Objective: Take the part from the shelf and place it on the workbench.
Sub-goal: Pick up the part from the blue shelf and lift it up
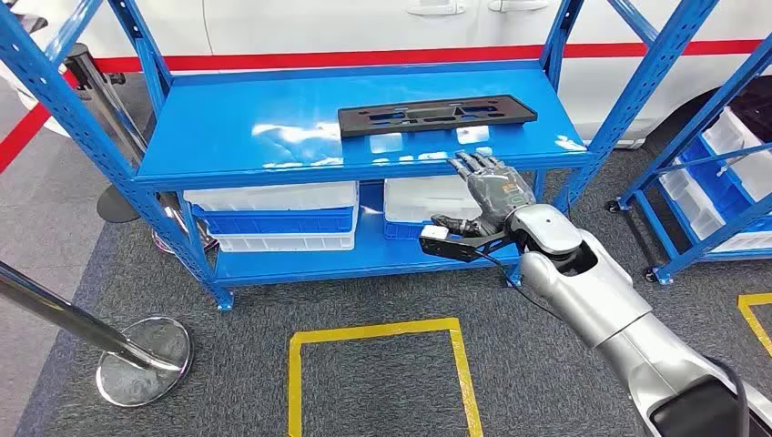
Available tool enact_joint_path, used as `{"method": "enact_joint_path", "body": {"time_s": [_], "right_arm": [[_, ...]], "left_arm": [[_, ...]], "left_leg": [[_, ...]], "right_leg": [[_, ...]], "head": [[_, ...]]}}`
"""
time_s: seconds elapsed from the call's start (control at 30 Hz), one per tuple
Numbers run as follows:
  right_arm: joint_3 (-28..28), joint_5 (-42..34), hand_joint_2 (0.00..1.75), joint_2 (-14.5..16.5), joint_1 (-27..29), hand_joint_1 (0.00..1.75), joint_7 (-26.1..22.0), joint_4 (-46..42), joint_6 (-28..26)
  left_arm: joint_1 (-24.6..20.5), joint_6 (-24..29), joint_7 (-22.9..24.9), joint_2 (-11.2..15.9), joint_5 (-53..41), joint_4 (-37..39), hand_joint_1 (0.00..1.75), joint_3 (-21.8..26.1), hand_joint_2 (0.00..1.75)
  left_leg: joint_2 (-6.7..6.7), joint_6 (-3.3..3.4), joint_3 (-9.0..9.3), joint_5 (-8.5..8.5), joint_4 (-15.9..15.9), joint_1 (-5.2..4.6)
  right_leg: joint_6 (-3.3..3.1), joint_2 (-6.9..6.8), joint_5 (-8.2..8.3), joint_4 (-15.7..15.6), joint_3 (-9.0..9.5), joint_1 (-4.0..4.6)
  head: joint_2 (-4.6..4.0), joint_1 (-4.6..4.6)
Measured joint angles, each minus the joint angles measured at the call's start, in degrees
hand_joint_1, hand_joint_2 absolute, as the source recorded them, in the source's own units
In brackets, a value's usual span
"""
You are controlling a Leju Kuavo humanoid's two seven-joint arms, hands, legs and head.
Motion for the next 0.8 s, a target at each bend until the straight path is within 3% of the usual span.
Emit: {"method": "enact_joint_path", "body": {"time_s": [0.07, 0.17, 0.23, 0.37, 0.43, 0.5, 0.53, 0.57, 0.6, 0.63, 0.7, 0.73, 0.8], "right_arm": [[0.1, 0.1, 0.00, 0.0, -0.1, 0.00, 0.0, 0.0, 0.2], [0.2, 0.7, 0.00, 0.3, -1.2, 0.00, 0.0, 0.3, 0.5], [0.4, 1.0, 0.00, 0.8, -2.0, 0.00, 0.0, 0.5, 0.6], [1.1, 1.0, 0.00, 1.8, -3.5, 0.00, 0.0, 1.0, 0.7], [1.5, 1.0, 0.00, 2.4, -4.5, 0.00, 0.1, 1.2, 0.9], [1.8, 1.0, 0.00, 2.9, -5.0, 0.00, 0.2, 1.4, 0.9], [2.0, 1.0, 0.00, 3.1, -5.1, 0.00, 0.2, 1.4, 0.9], [2.2, 1.0, 0.00, 3.2, -5.2, 0.00, 0.3, 1.5, 0.9], [2.4, 1.0, 0.00, 3.2, -5.4, 0.00, 0.4, 1.5, 0.8], [2.5, 1.0, 0.00, 3.3, -5.8, 0.00, 0.5, 1.5, 0.8], [2.6, 1.0, 0.00, 3.4, -6.9, 0.00, 0.8, 1.5, 0.8], [2.6, 1.0, 0.00, 3.4, -7.4, 0.00, 0.9, 1.5, 0.8], [2.6, 1.0, 0.00, 3.4, -7.9, 0.00, 1.1, 1.5, 0.8]], "left_arm": [[0.0, 0.1, 0.4, 0.0, 0.0, 0.0, 0.00, 0.0, 0.00], [-0.1, 0.4, 1.1, -0.1, 0.0, 0.0, 0.00, 0.0, 0.00], [-0.2, 0.6, 1.4, -0.2, 0.1, 0.1, 0.00, 0.0, 0.00], [-0.4, 0.9, 1.4, -0.4, 0.2, 0.2, 0.00, 0.0, 0.00], [-0.4, 1.1, 1.5, -0.5, 0.2, 0.3, 0.00, 0.0, 0.00], [-0.4, 1.2, 1.5, -0.5, 0.2, 0.3, 0.00, 0.0, 0.00], [-0.4, 1.3, 1.6, -0.5, 0.2, 0.3, 0.00, 0.0, 0.00], [-0.3, 1.4, 1.7, -0.5, 0.2, 0.3, 0.00, 0.0, 0.00], [-0.3, 1.5, 1.8, -0.5, 0.2, 0.4, 0.00, 0.0, 0.00], [-0.3, 1.8, 2.0, -0.5, 0.2, 0.4, 0.00, 0.0, 0.00], [-0.3, 2.4, 2.4, -0.4, 0.3, 0.4, 0.00, 0.0, 0.00], [-0.4, 2.5, 2.5, -0.4, 0.4, 0.4, 0.00, 0.1, 0.00], [-0.4, 2.5, 2.4, -0.3, 0.7, 0.4, 0.00, 0.1, 0.00]], "left_leg": [[-0.03, -0.03, 0.03, -0.06, 0.1, 0.00], [-0.09, -0.42, 0.05, -0.38, 0.5, -0.08], [-0.11, -0.92, -0.15, -0.50, 0.7, -0.22], [-0.09, -2.04, -0.47, -1.18, 1.4, -0.24], [-0.04, -2.59, -2.44, -3.89, 5.9, -0.16], [-0.02, -2.92, -5.96, -7.12, 13.3, -0.13], [-0.02, -2.97, -7.26, -7.71, 15.8, -0.14], [-0.02, -2.91, -7.62, -7.17, 16.2, -0.14], [-0.02, -2.75, -6.88, -5.58, 14.3, -0.15], [-0.02, -2.47, -5.19, -3.34, 10.6, -0.17], [-0.05, -1.85, -1.74, -0.54, 3.4, -0.39], [-0.07, -1.62, -0.75, -0.12, 1.3, -0.53], [-0.12, -1.28, -0.39, -0.29, 0.4, -0.73]], "right_leg": [[-0.06, -0.02, 1.69, -2.0, 0.96, -0.02], [-0.53, -0.03, 6.97, -13.1, 6.36, 0.06], [-0.88, 0.01, 7.92, -17.1, 8.19, 0.34], [-1.87, -0.01, 8.15, -17.5, 8.27, 0.21], [-2.48, -0.06, 8.28, -17.8, 8.39, 0.03], [-2.77, -0.07, 8.22, -17.7, 8.40, 0.15], [-2.82, -0.08, 8.18, -17.7, 8.43, 0.22], [-2.86, -0.08, 8.14, -17.7, 8.46, 0.28], [-2.87, -0.07, 8.08, -17.6, 8.51, 0.34], [-2.85, -0.05, 7.99, -17.6, 8.59, 0.39], [-2.63, 0.00, 7.81, -17.5, 8.63, 0.59], [-2.42, 0.00, 7.76, -17.5, 8.61, 0.65], [-1.84, -0.01, 7.79, -17.7, 8.63, 0.62]], "head": [[0.00, 0.00], [-0.01, -0.01], [-0.01, -0.04], [-0.01, -0.04], [-0.01, -0.07], [-0.01, -0.09], [-0.01, -0.09], [-0.02, -0.09], [-0.02, -0.09], [-0.02, -0.09], [-0.01, -0.09], [-0.01, -0.08], [0.00, -0.10]]}}
